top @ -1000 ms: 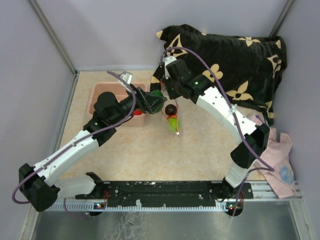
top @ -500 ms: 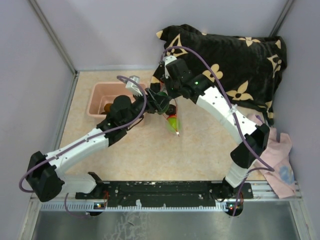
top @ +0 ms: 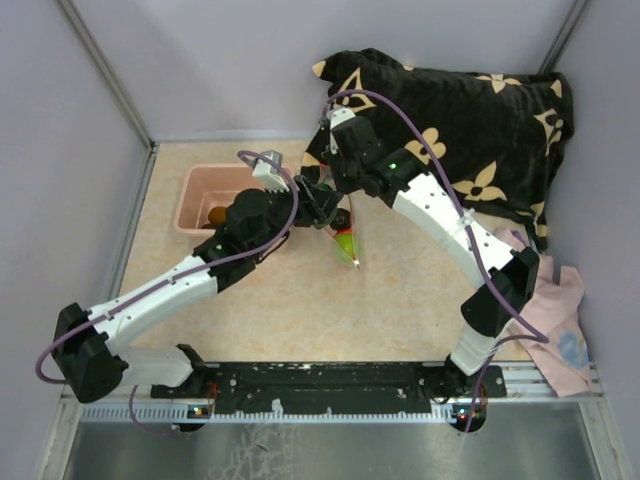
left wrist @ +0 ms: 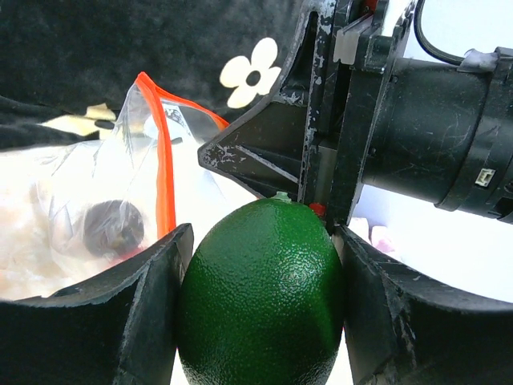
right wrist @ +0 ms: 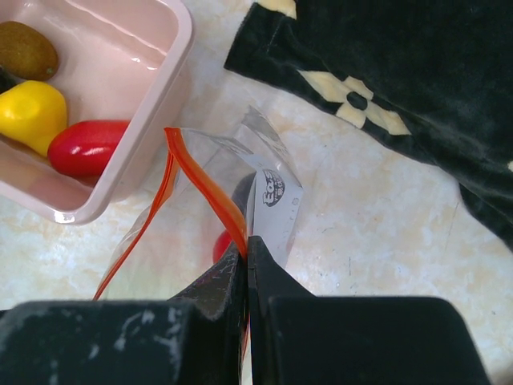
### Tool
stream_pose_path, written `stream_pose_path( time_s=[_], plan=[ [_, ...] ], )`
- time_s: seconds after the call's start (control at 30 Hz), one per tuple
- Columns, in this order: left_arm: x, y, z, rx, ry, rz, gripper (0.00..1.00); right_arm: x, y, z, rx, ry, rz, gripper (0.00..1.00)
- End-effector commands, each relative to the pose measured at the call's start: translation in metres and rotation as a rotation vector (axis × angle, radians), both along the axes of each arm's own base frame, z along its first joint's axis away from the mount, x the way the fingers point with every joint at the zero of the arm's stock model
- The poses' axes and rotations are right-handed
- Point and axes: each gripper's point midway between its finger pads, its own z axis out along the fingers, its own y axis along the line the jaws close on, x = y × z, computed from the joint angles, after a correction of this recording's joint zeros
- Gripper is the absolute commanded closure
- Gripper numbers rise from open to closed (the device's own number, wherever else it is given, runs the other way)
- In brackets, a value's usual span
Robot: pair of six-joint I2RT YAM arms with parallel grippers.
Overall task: Place the food in the zip-top bag and seal the zipper
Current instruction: Place the fake fruit in the zipper food storage bag.
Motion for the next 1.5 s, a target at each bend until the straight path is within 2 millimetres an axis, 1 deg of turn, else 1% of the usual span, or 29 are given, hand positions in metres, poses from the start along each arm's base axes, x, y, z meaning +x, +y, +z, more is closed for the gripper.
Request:
stream_pose_path(
  time_s=[0.0, 0.13, 0.27, 0.37, 0.5, 0.63, 0.73, 0.97, 1.07, 1.23, 1.37, 1.47],
  plan=[
    [0.025, 0.048, -0.039, 0.174, 0.066, 0.216, 0.66, -0.015, -0.012, 0.044, 0.039, -0.082, 0.007, 1.0],
    [0.021, 0.051, -0.039, 0.15, 0.076, 0.211, 0.67, -0.014, -0.016, 0.042, 0.025, -0.086, -0.007, 1.0],
    [0.007, 0.047, -0.018, 0.038, 0.017, 0.144, 0.66, -0.013, -0.018, 0.037, 0.025, -0.086, -0.018, 1.0],
    [0.0, 0.042, -0.007, -0.005, -0.019, 0.093, 0.67, -0.012, -0.02, 0.034, 0.017, -0.089, -0.036, 1.0],
    [-0.002, 0.034, 0.0, -0.005, -0.011, 0.052, 0.68, -0.011, -0.025, 0.032, 0.006, -0.091, -0.065, 1.0],
    [0.0, 0.034, 0.009, -0.018, -0.009, 0.064, 0.68, -0.015, -0.02, 0.038, 0.023, -0.107, -0.053, 1.0],
    [0.002, 0.033, 0.019, -0.031, -0.031, 0.064, 0.67, -0.018, -0.014, 0.037, 0.029, -0.111, -0.047, 1.0],
    [0.003, 0.012, 0.038, -0.094, -0.04, -0.009, 0.66, -0.019, -0.013, 0.038, 0.066, -0.101, -0.089, 1.0],
    [-0.002, 0.008, 0.045, -0.156, -0.039, -0.04, 0.66, -0.019, -0.015, 0.039, 0.067, -0.097, -0.103, 1.0],
    [-0.01, 0.003, 0.044, -0.223, -0.024, -0.079, 0.67, -0.017, -0.016, 0.043, 0.075, -0.105, -0.118, 1.0],
    [-0.008, -0.002, 0.033, -0.221, -0.002, -0.084, 0.66, -0.016, -0.014, 0.047, 0.095, -0.117, -0.121, 1.0],
    [-0.006, -0.007, 0.021, -0.199, -0.015, -0.081, 0.66, -0.016, -0.009, 0.049, 0.114, -0.115, -0.11, 1.0]
  ],
)
